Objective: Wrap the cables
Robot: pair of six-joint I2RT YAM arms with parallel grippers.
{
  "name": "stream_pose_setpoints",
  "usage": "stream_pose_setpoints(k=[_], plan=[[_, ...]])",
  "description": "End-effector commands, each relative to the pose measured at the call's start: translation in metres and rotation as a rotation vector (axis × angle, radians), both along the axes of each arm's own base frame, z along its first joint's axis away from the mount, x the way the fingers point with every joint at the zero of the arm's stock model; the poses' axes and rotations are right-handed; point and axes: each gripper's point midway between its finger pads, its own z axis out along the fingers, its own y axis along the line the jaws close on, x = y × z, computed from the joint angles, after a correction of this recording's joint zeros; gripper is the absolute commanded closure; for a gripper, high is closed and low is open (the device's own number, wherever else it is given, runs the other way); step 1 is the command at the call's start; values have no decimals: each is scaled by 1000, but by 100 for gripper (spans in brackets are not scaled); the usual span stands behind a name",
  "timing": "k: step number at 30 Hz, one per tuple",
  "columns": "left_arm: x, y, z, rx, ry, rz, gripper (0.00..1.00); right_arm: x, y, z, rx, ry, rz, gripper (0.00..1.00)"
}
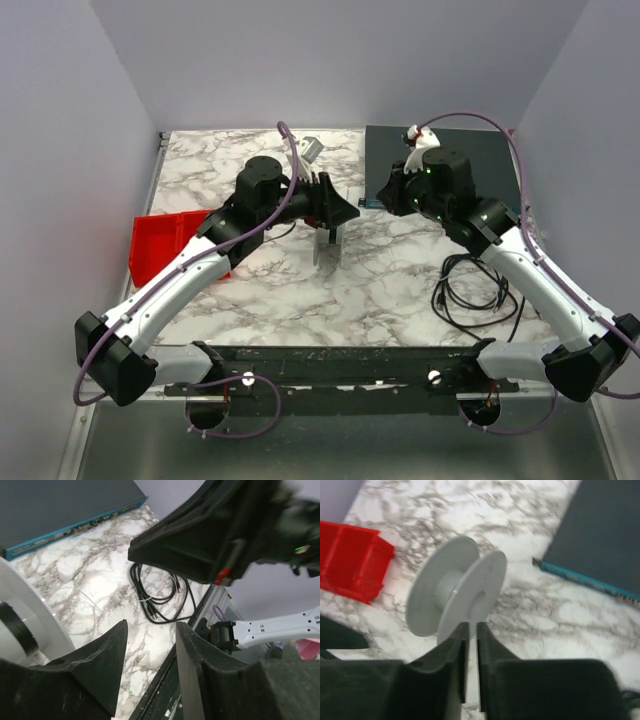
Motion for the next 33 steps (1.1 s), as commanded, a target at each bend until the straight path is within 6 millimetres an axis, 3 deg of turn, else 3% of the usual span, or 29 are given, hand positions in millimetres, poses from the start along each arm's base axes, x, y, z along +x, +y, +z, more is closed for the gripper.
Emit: stream_pose_setpoints(k=[1,2,4,13,24,33], plan=[[2,27,32,5,-103,138,55,-8,-49,-85,-156,191,-263,74],[3,31,32,24,-103,154,55,-10,-51,-95,-153,210,-279,66],[4,36,35,46,-105,177,55,-12,-54,-117,-151,247,-311,62],[-3,42,37,66,-92,175,55,11,-60,-198,-114,330,-348,62],[-3,51,37,74,-98,201,55,28,-15,-236,44,426,-302,62],[-2,55,34,83,-91,209,55,51,5,-256,104,441,-343,62]])
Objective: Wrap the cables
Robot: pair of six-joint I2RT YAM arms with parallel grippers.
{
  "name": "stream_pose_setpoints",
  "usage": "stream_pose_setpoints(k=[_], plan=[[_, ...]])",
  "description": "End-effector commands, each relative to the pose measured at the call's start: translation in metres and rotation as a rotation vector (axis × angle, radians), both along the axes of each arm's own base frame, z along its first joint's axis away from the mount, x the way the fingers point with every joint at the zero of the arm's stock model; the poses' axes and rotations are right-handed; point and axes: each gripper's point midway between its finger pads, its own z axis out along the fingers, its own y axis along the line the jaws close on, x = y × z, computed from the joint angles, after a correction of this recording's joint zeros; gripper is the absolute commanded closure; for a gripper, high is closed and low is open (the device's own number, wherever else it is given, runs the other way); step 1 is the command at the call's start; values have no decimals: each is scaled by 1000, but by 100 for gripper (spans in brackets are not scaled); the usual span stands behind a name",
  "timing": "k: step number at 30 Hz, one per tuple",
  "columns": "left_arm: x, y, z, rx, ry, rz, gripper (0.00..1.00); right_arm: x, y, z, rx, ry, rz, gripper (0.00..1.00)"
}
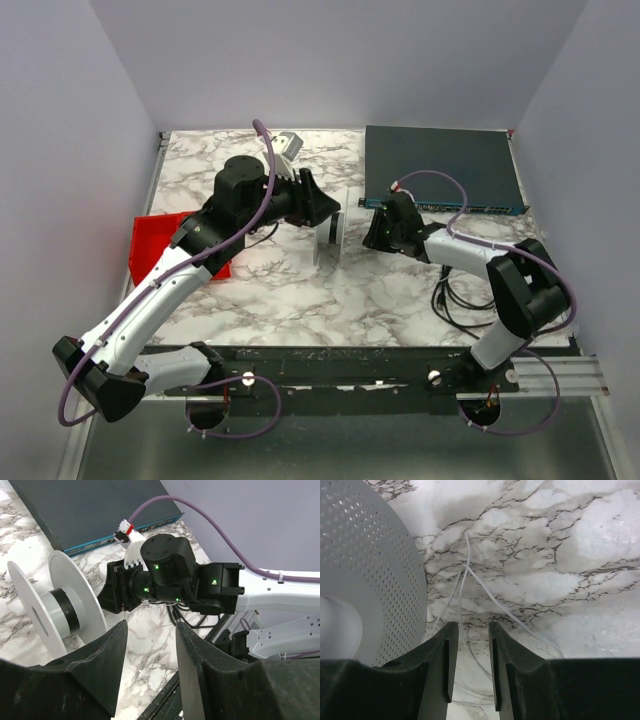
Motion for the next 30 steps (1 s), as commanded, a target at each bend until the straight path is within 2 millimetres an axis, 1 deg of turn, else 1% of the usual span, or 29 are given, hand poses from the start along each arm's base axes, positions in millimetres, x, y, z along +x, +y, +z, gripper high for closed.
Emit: stream_pose_setpoints(k=[1,5,8,10,12,13,14,15,16,19,23,25,27,29,30], plan=[[-2,9,8,2,-24,21,55,23,19,8,83,-54,-42,62],[-1,11,7,5,-21,25,55,27,22,-4,88,-38,-57,62],[-1,10,6,6,-17,22,55,30,22,-8,94,-46,-68,63],[-1,11,4,11,-13,21,55,31,20,-9,86,-44,-82,68],[-1,10,3,16,-11,18,55,31,14,-7,71,-49,-106,79],[-2,11,3,19,-10,18,55,30,13,-3,71,-61,-111,86],[-2,10,0,25,-6,13,55,30,11,3,68,-75,-110,90],[-3,9,-1,27,-4,3,55,30,10,8,67,-86,-105,96],[-2,8,-3,29,0,-3,55,29,9,15,66,-92,-105,99],[-2,5,-8,35,13,-13,55,25,5,40,60,-105,-98,99],[-3,-2,-10,28,24,-49,55,17,-3,85,55,-155,-83,99],[-2,-6,-12,28,30,-60,55,11,-5,104,50,-166,-57,99],[-1,-11,-14,31,34,-73,55,7,-7,125,55,-182,-44,99],[0,-17,-18,35,42,-84,56,1,-4,146,81,-206,-12,99],[1,-20,-19,37,48,-90,57,0,-3,152,84,-205,0,99]])
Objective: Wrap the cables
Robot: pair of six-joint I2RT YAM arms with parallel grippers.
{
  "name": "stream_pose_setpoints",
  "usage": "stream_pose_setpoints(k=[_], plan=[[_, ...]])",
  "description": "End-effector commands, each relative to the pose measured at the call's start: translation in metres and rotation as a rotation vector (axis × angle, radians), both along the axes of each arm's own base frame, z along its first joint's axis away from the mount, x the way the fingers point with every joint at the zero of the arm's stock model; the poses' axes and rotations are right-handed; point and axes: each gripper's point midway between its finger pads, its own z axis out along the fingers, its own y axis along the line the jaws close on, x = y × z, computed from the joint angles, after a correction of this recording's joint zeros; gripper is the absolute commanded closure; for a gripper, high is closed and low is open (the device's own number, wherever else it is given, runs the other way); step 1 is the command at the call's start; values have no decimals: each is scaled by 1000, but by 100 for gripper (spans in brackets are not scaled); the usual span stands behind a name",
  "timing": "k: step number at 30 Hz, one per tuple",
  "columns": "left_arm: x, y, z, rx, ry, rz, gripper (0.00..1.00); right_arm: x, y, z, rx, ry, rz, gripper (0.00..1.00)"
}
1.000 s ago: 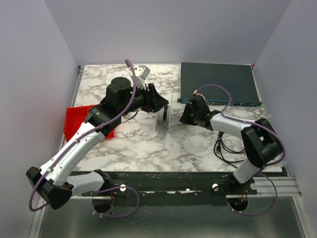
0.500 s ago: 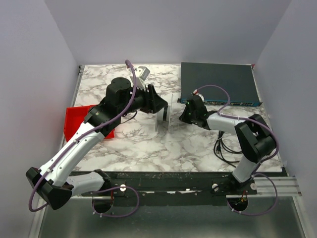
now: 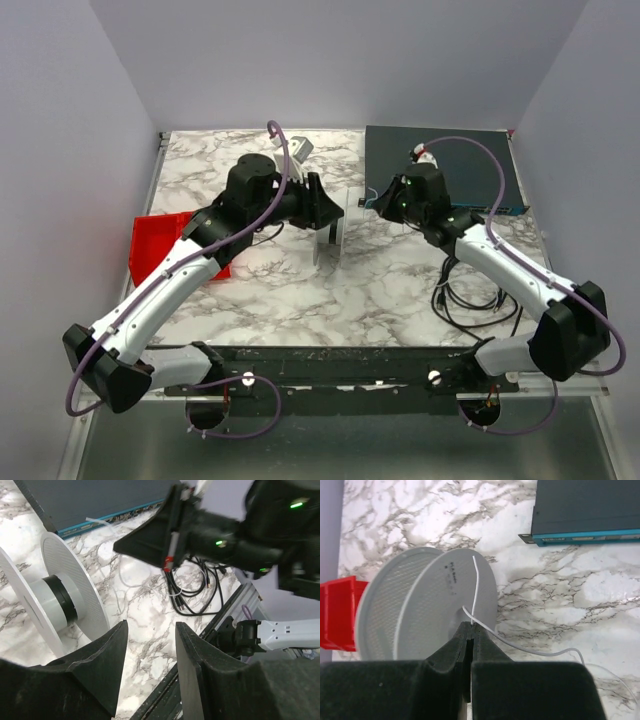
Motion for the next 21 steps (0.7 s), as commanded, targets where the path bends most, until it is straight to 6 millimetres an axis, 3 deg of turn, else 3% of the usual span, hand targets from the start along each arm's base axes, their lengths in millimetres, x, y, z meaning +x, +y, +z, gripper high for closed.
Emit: stream_pose_setpoints(k=[1,7,17,21], plan=[[1,-18,1,-4,-2,-60,57,-19,-6,22,-54,34,57,99],[2,-42,-9,19,16,-98,58,-28,-14,26,-88,89,60,99],[15,-81,-34,89,5,-29,61,-38,-6,73,-5,113,76,99],[20,-94,-36,87,-10,-8,62,-41,-4,78,7,138,80,99]])
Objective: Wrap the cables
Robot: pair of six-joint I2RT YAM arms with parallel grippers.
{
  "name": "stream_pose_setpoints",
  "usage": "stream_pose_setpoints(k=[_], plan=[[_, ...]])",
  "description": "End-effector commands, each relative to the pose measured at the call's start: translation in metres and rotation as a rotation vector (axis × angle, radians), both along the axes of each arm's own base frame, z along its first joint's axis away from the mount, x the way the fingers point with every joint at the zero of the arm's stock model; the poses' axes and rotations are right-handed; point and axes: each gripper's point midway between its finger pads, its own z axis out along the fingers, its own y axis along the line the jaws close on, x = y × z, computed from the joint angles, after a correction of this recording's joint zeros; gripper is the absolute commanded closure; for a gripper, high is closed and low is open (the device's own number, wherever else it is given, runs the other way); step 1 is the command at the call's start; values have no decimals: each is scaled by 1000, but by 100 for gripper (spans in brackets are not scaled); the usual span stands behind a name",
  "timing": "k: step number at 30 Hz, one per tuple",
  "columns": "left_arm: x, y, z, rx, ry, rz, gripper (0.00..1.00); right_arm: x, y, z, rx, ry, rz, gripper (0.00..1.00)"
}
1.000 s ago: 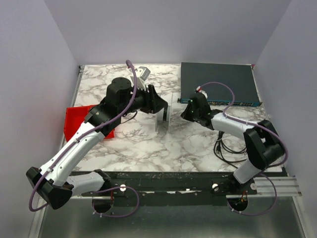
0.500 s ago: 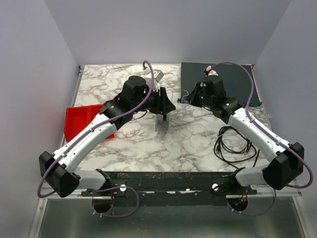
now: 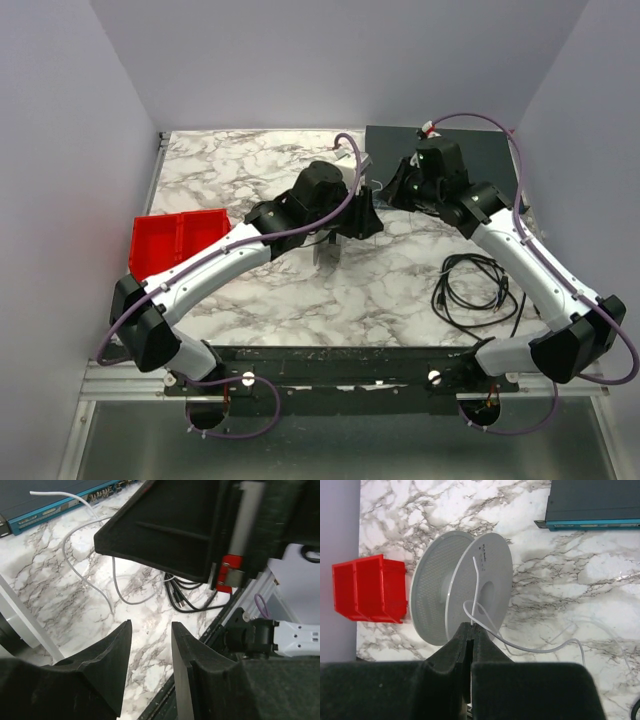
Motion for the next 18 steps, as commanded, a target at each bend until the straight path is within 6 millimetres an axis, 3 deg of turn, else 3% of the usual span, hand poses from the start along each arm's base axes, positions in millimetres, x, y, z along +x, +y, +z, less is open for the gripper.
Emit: stream_pose_setpoints(k=[1,11,18], plan=[[20,-12,13,-14,-68,90,62,-14,2,0,22,82,24,99],[43,-6,4,14,-107,220,63,-17,6,8,46,90,36,99],[40,-13,-3,12,-103,176,63,-17,7,14,54,84,43,99]])
